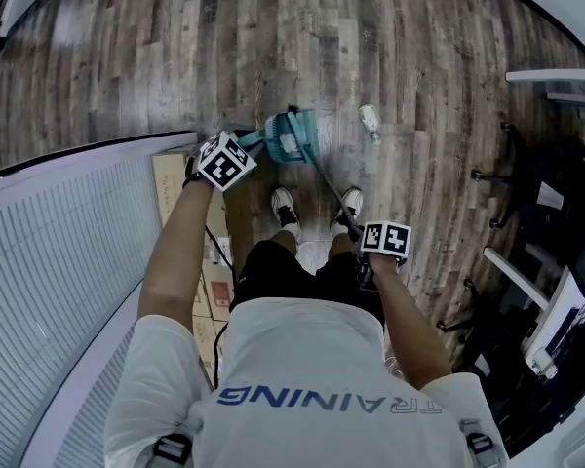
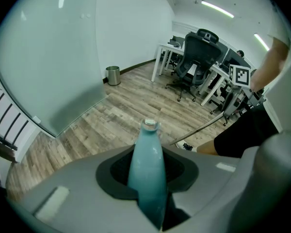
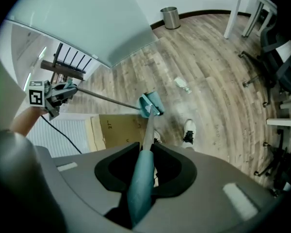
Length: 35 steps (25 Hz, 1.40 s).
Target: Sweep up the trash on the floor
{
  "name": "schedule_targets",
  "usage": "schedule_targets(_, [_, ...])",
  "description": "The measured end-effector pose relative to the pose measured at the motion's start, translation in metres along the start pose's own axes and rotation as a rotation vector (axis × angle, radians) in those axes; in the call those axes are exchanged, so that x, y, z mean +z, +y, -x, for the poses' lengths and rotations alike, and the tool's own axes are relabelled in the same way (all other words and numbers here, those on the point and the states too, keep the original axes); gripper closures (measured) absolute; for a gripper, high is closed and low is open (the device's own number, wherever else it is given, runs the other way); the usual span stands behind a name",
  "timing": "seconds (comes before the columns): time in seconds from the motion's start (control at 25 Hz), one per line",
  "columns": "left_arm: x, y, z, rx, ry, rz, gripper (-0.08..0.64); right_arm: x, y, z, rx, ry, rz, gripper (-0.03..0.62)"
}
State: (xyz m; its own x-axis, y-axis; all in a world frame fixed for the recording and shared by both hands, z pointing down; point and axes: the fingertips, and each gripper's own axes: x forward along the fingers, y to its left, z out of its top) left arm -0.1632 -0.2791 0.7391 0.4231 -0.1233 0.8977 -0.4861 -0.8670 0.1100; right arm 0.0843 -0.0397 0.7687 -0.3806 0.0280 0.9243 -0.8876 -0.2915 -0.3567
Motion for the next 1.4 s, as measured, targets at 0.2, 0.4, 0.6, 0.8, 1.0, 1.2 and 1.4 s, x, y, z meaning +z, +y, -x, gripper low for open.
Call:
schedule_targets(0.2, [-0.001,-0.002,0.000,-0.002,0.000,0.003,0.459,-0.015,0.027,-0.010,0.075,0.054,-0.016,0.485])
schedule_targets(0.4, [0.000,-0.001,0.001,-0.001,0.000,0.001,0.459,-0.010,0.013,0.013,0.074,0.013,-0.024,0.485])
schedule_targets(0.6, [0.000,0.001,0.000,-0.003,0.004,0.001,0.459,0.009,-0.031,0.055,0.055,-0.067,-0.067,0.485])
schedule_targets(0.8, [-0.001,0.000,0.000,-0.003,0.005,0.003,0.459,0.049,-0.103,0.089,-0.097,-0.200,-0.135,0.485])
schedule_targets(1.0, [0.000,-0.001,0.000,0.000,0.009,0.002,0.459,0.090,-0.160,0.092,-0.270,-0.256,-0.155,0.485])
schedule_targets(1.2, [0.000,-0.002,0.001,0.001,0.009,0.002,0.459,0.098,-0.162,0.069,-0.343,-0.188,-0.100,0.485])
schedule_targets(1.4, [0.000,-0.003,0.000,0.002,0.013,0.003,0.459,0.073,-0.114,0.046,-0.371,-0.127,0.075,0.485])
